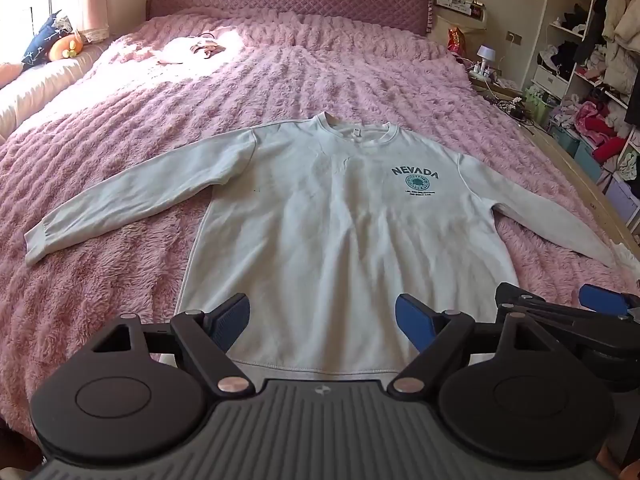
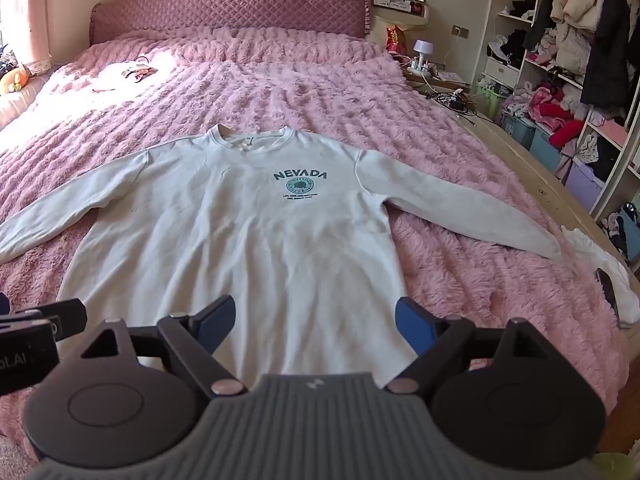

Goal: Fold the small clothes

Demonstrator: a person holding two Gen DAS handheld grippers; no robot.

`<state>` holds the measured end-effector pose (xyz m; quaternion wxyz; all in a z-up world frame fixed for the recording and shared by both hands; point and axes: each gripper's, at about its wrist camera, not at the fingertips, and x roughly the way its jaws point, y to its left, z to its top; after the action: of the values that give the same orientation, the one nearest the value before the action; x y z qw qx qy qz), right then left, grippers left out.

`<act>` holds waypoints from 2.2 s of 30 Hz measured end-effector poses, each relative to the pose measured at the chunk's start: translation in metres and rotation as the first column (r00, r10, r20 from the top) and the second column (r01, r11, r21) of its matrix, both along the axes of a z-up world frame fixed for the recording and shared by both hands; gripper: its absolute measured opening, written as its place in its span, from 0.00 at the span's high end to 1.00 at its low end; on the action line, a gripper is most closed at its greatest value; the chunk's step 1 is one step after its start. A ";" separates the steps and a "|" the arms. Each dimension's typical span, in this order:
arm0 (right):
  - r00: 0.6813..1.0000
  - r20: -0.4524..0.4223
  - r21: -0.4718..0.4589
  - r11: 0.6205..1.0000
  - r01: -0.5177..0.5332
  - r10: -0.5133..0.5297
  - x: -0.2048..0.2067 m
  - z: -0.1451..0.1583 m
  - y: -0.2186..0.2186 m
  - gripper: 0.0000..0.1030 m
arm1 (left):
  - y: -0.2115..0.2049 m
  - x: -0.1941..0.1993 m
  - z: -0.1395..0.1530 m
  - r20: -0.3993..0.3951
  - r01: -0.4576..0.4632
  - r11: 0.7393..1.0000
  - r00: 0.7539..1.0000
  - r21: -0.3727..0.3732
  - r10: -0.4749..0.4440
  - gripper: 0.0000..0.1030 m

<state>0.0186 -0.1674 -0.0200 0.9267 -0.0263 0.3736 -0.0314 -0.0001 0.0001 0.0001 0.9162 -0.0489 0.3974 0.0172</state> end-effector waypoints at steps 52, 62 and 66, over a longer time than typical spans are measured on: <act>1.000 -0.004 0.000 1.000 -0.010 0.010 -0.001 0.003 0.005 0.19 | 0.006 0.005 -0.017 -0.032 -0.014 1.000 0.999 -0.001 0.014 0.06; 1.000 -0.006 0.003 1.000 -0.008 0.008 -0.002 0.001 0.005 0.19 | 0.004 0.000 -0.028 -0.045 -0.020 1.000 0.999 0.000 0.020 0.06; 1.000 -0.006 0.003 1.000 -0.009 0.009 -0.003 0.001 0.008 0.19 | 0.004 -0.002 -0.030 -0.047 -0.020 1.000 0.999 0.001 0.020 0.06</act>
<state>0.0155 -0.1596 -0.0190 0.9256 -0.0264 0.3766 -0.0265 -0.0016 0.0046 -0.0296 0.9063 -0.0522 0.4185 0.0276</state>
